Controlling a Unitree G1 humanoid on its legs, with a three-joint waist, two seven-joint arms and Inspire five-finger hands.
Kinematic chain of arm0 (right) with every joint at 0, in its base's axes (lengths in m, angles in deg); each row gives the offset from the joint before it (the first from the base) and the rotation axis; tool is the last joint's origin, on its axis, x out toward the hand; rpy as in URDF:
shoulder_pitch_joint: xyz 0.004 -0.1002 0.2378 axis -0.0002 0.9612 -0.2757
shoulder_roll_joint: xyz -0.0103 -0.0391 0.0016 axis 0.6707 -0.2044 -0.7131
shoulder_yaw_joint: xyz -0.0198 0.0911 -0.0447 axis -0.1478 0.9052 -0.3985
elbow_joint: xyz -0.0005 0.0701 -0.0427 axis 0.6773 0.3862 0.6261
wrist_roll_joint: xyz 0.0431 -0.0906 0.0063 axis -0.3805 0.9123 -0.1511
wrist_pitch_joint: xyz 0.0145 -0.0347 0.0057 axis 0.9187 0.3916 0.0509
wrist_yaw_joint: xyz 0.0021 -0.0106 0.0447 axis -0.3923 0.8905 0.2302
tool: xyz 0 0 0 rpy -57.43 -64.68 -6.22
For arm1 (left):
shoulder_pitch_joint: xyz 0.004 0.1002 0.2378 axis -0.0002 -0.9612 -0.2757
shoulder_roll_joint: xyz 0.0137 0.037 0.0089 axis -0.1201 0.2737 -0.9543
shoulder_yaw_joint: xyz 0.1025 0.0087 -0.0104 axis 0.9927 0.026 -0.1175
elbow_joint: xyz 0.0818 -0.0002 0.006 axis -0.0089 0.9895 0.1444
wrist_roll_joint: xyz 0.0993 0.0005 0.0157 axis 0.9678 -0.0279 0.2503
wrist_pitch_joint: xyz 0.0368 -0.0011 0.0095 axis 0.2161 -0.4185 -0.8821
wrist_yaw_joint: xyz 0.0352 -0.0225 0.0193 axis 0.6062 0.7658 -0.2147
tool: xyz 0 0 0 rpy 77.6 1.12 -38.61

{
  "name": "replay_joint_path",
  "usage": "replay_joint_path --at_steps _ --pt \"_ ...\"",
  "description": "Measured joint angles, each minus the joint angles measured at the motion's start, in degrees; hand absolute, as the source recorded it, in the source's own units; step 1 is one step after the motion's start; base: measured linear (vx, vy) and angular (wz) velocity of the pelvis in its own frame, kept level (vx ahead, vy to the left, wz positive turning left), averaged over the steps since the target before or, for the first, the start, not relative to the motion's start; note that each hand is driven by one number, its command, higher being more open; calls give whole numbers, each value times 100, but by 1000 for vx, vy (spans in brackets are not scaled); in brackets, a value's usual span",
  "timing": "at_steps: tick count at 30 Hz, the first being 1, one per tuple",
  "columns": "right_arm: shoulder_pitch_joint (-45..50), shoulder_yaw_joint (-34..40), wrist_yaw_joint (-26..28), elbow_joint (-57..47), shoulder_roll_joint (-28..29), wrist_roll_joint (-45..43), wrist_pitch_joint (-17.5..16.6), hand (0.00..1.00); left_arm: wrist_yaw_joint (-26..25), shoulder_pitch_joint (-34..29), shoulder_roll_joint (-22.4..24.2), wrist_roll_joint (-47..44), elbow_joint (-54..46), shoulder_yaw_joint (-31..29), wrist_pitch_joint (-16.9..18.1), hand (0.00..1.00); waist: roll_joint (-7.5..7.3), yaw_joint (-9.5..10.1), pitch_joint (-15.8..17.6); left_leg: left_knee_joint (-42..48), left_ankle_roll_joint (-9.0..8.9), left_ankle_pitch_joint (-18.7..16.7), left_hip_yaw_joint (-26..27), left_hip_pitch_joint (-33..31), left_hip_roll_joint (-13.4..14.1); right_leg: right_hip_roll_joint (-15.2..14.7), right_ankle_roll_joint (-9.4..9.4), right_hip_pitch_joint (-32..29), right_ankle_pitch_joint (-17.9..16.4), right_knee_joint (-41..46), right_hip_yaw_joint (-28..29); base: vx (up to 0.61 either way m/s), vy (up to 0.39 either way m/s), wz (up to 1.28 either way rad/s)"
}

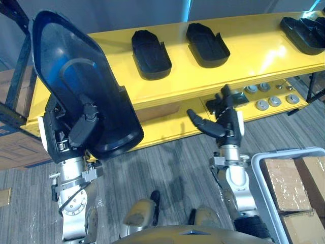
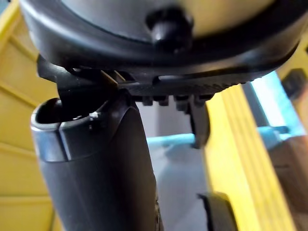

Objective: Walk over and take three plastic housings, then place them on the shelf

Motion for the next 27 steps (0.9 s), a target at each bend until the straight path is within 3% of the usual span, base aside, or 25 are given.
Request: replay_joint_path --at_steps 1,3,4,5,6,8,12,15,16,17,18,19,21,22,24,25,26,27 --pt "50 133 30 -173 -47 -15 -101 100 -66 95 -22 9 27 91 -1 0 24 -99 -9 41 -69 3 -100 93 10 156 145 -210 102 -354 329 332 -48 69" --pt "216 275 96 -410 -116 -33 -206 100 -125 175 -9 11 66 263 -2 0 8 -193 -39 207 -245 -106 -273 255 15 277 122 -216 540 -1038 683 346 -95 71" --pt "312 278 152 -544 -128 -38 -250 100 -131 171 -13 7 64 349 -2 0 -79 -222 -188 294 -436 -231 -319 283 -2 251 65 -135 1140 -1621 681 370 -179 57" --pt "332 271 172 -578 -127 -41 -289 100 -129 171 -17 6 57 364 -1 0 -144 -226 -244 336 -493 -282 -310 284 -24 199 16 -79 1483 -1846 671 459 -268 75" --pt "276 187 305 -721 -244 -81 -391 100 -98 162 147 -4 56 422 -2 0 -91 -153 -359 581 -545 -732 -230 349 149 258 58 191 2138 -2109 456 436 -273 45" --pt "174 110 361 -744 -384 -77 -395 100 -97 102 307 -2 56 510 -40 0 62 -23 -439 575 -626 -787 -87 401 414 439 -65 363 2063 -2218 292 333 -205 35" --pt "119 96 411 -878 -466 -245 -394 100 -91 26 411 -19 47 561 -67 0 199 45 -529 364 -659 -734 25 481 648 542 -211 538 1869 -2225 -66 142 -109 48" --pt "173 201 479 -892 -460 -255 -394 100 -51 -135 420 -176 127 575 -72 0 188 18 -522 619 -746 -642 147 312 628 349 -229 793 1824 -2421 -408 2 -4 64" --pt "209 302 472 -888 -431 -255 -395 100 9 -106 408 -163 216 595 -74 0 182 3 -519 725 -565 -777 402 226 691 220 -218 890 1828 -2452 -603 -60 66 101" --pt "214 361 469 -876 -408 -257 -395 100 45 -106 395 -155 258 621 -74 0 173 3 -517 733 -565 -777 610 186 793 137 -215 942 1799 -2448 -683 -143 128 103" --pt "204 507 457 -852 -406 -257 -403 100 82 -146 397 -154 297 679 -73 0 128 4 -488 761 -584 -764 965 83 1069 -138 -114 1025 1637 -2372 -837 -131 123 88" --pt "204 539 447 -840 -422 -258 -410 100 121 -168 399 -154 297 681 -72 0 92 -29 -460 809 -603 -745 1011 21 1190 -232 -60 1072 1599 -2340 -912 -159 201 96" --pt "128 588 401 -675 -455 -287 -445 100 201 -243 373 -146 296 666 -38 0 152 -51 -471 809 -670 -563 961 -79 1611 -580 147 1105 1485 -2115 -929 -110 277 50" --pt "115 587 402 -641 -475 -317 -446 100 216 -258 371 -145 296 662 -11 0 176 -50 -478 809 -675 -542 941 -84 1692 -672 224 1100 1477 -2068 -903 -96 382 11" --pt "102 541 412 -607 -550 -555 -446 100 292 -259 357 -123 295 660 109 0 269 -40 -467 805 -647 -552 886 -12 1853 -882 456 1004 1528 -1977 -722 -112 438 -14" --pt "73 528 406 -607 -610 -694 -449 100 366 -270 351 -92 294 657 185 0 452 -23 -529 790 -549 -633 830 54 1913 -914 646 898 1636 -1951 -530 -127 584 -51" --pt "-8 502 372 -484 -556 -773 -496 100 430 -240 259 44 303 592 196 0 485 -17 -502 853 -1296 -763 964 74 1778 -1068 940 817 1818 -1986 -261 -119 706 -56" --pt "-2 459 351 -405 -484 -794 -496 100 458 -268 190 99 305 554 191 0 404 -16 -468 923 -1317 -801 1042 77 1618 -1197 976 847 1846 -2128 -110 -58 670 -50"
